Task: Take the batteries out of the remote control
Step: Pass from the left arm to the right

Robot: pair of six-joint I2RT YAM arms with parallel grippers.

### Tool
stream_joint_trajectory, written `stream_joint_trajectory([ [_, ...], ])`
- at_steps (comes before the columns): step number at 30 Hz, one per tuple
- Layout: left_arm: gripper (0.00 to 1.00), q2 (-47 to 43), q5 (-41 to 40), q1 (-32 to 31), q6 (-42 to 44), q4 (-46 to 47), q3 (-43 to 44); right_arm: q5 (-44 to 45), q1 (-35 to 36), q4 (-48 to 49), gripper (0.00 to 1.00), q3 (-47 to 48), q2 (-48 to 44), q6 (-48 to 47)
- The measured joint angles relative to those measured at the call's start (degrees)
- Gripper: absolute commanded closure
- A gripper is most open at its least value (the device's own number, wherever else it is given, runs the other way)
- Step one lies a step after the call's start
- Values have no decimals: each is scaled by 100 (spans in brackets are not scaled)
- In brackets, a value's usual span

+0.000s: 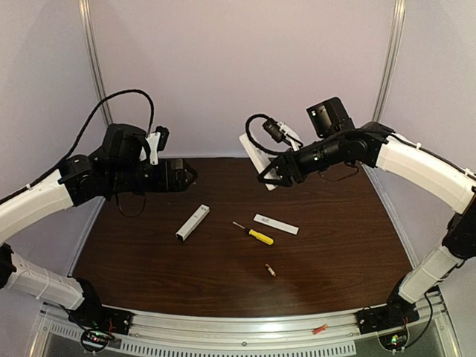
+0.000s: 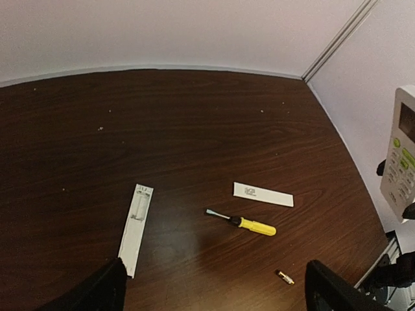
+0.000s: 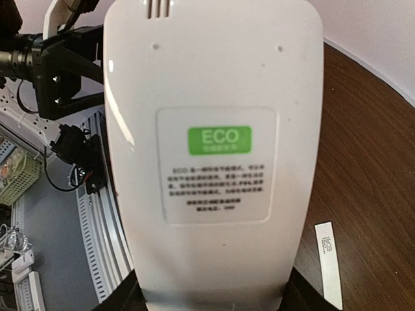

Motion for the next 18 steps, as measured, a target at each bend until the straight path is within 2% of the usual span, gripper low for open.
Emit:
stream_joint_trajectory([
  [6, 3, 140, 848, 553, -79, -833, 240, 1038, 315, -380, 100, -2, 4, -490],
  [12, 3, 472, 1843, 619, -74, -1287, 850, 1902, 691, -518, 100, -157, 0, -935],
  [18, 6, 702, 2933, 629, -105, -1386, 1351, 2411, 944, -557, 100, -378, -2, -1233],
])
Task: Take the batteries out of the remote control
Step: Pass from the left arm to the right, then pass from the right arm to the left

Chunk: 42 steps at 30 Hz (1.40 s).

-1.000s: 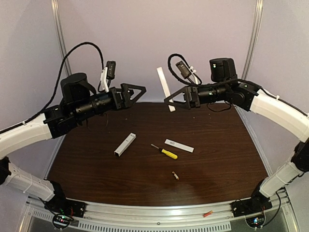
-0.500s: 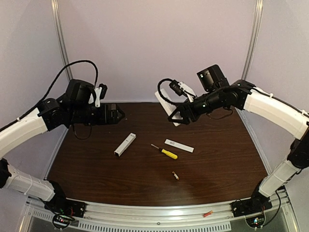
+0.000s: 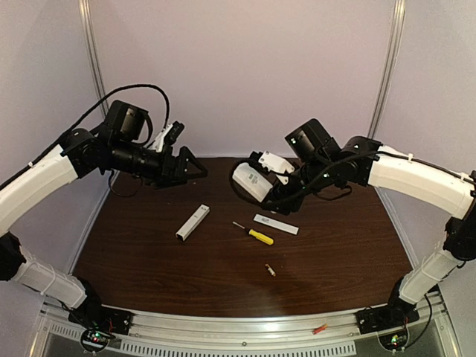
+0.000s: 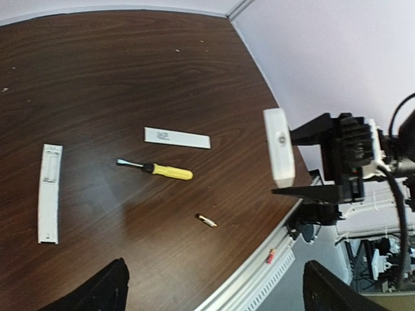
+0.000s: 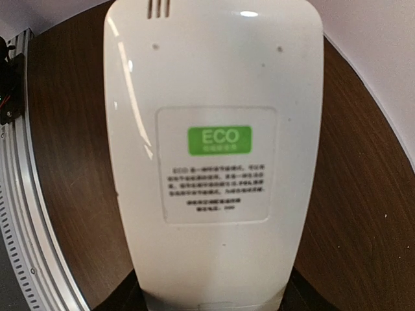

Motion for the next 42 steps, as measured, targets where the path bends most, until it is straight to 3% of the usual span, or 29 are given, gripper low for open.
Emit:
stream_joint_trajectory([
  [14, 22, 640, 1899, 0, -669, 734, 153, 249, 361, 387, 100, -149, -52, -673],
  [21, 34, 833, 2275, 0, -1047, 1255, 153, 251, 503, 629, 100, -170, -118, -874],
  [28, 39, 1176, 2476, -44, -1202, 1510, 153, 256, 621, 625, 100, -170, -118, -953],
  [33, 51, 1379, 2540, -138, -1276, 1539, 210, 258, 726, 623, 100, -170, -118, -975],
  [42, 54, 1534, 2592, -264, -1311, 1569, 238, 385, 778, 549, 100, -103, -109, -1043],
])
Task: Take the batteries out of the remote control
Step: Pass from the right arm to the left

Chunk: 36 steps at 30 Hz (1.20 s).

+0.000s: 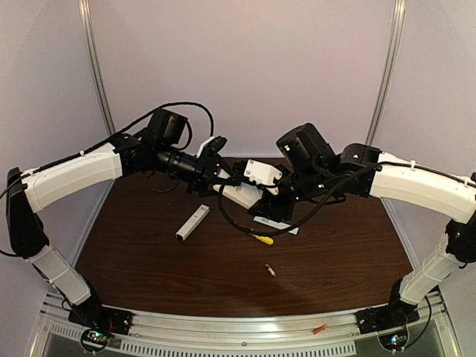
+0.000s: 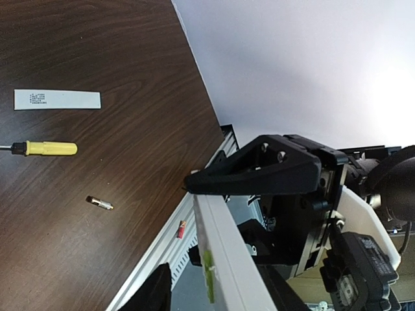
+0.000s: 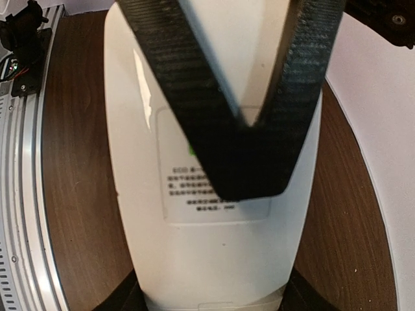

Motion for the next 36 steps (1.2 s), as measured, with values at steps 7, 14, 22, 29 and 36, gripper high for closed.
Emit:
stream_joint_trajectory([
  [7, 79, 55, 70, -35, -2, 7, 33, 98, 15, -118, 100, 103, 66, -68],
  [14, 100, 234, -39, -76, 24, -37, 92, 321, 15, -361, 100, 146, 114, -61],
  [22, 100, 236, -52, -76, 111, -7, 92, 590, 63, -358, 35, 146, 114, 79],
  [29, 100, 238, -101, 4, 192, 66, 127, 1021, 72, -66, 1, 59, -103, 538],
  [36, 100, 251, -105, 361, 544, 42, 136, 1412, 48, 103, 0, 39, -382, 1012],
])
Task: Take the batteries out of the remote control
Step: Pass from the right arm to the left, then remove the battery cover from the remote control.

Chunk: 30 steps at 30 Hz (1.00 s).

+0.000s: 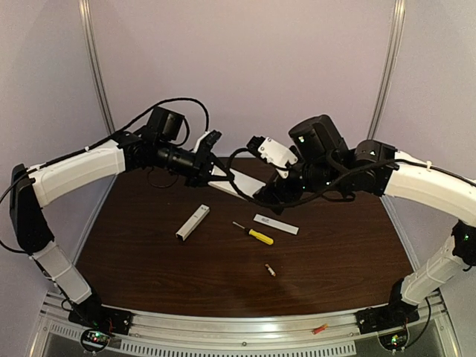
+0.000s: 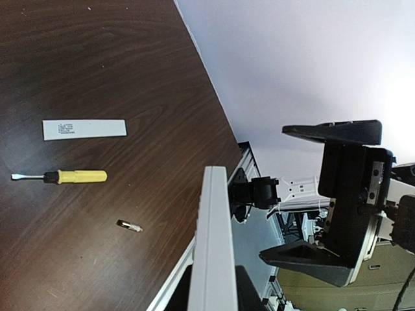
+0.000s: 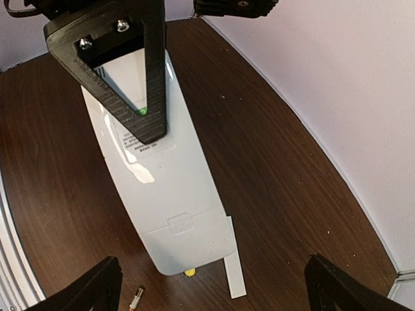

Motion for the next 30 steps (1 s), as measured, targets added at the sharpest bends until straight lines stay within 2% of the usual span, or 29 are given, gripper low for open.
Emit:
stream_joint_trajectory([
  [9, 100, 258, -13, 448, 748, 0, 42, 437, -90, -144, 0, 33, 33, 929],
  [18, 100, 516, -431, 509, 1325, -22, 107, 566, -286, -391, 0, 162, 118, 2177],
  [30, 100, 785, -960, 509, 1364, 2, 136, -96, -1008, -195, 0, -236, -409, 3471],
])
